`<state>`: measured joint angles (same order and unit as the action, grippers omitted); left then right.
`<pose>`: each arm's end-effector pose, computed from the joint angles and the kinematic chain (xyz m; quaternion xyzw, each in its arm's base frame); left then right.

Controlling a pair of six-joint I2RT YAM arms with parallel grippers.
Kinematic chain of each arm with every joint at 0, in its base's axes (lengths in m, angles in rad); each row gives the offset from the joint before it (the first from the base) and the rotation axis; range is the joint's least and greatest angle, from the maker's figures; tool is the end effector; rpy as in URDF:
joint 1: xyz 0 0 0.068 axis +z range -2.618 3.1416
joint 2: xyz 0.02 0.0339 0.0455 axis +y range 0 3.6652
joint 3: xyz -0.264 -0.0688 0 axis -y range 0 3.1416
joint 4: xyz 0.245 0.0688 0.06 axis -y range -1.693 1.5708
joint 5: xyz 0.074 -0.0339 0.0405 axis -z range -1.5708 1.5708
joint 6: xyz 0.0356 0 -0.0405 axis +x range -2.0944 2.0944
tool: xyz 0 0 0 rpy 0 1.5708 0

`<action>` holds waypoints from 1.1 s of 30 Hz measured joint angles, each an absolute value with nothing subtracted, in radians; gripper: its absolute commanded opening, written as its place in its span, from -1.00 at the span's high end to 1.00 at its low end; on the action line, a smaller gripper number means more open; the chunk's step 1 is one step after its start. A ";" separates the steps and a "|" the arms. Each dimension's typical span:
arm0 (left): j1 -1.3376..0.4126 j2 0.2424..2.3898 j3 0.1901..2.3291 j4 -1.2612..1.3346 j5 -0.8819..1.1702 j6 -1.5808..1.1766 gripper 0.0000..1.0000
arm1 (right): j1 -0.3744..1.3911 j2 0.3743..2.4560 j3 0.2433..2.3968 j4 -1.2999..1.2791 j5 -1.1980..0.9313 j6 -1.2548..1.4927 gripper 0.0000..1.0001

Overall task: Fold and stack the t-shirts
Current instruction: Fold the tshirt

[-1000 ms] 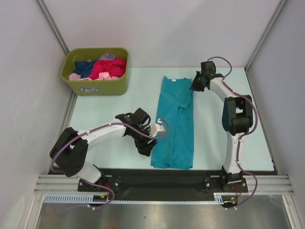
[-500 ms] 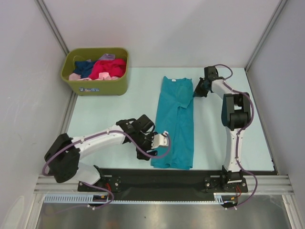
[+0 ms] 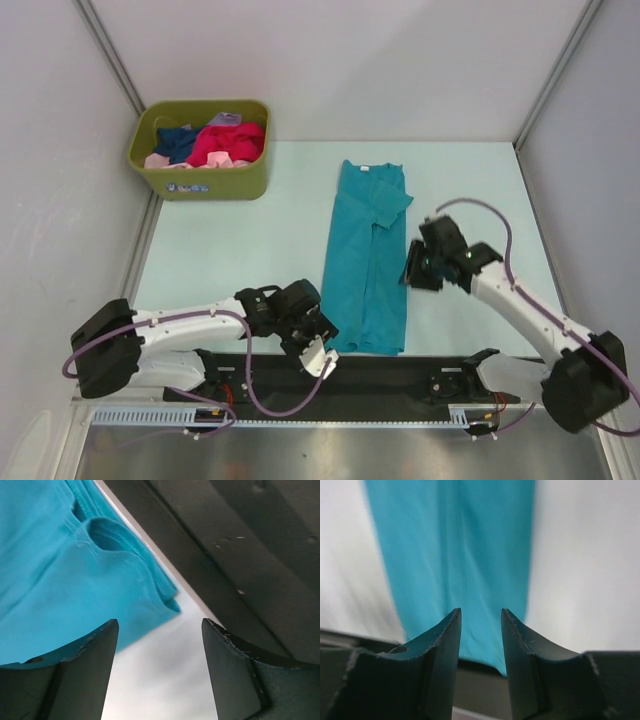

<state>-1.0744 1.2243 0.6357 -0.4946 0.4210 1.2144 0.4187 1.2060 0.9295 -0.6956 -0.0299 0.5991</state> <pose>0.0907 -0.1980 0.1816 0.8849 0.3466 -0.1858 0.2497 0.2185 0.0984 0.2604 0.0817 0.9519 0.1561 0.2505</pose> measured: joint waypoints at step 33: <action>-1.099 1.377 0.628 -0.273 0.392 1.172 0.99 | 0.664 1.044 0.479 -0.617 -0.078 0.903 1.00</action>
<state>-1.0988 1.3766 0.6281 -0.2729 0.3916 1.1717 0.6636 1.0443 0.4786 -0.6174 -0.0784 0.9028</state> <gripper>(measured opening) 0.011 0.010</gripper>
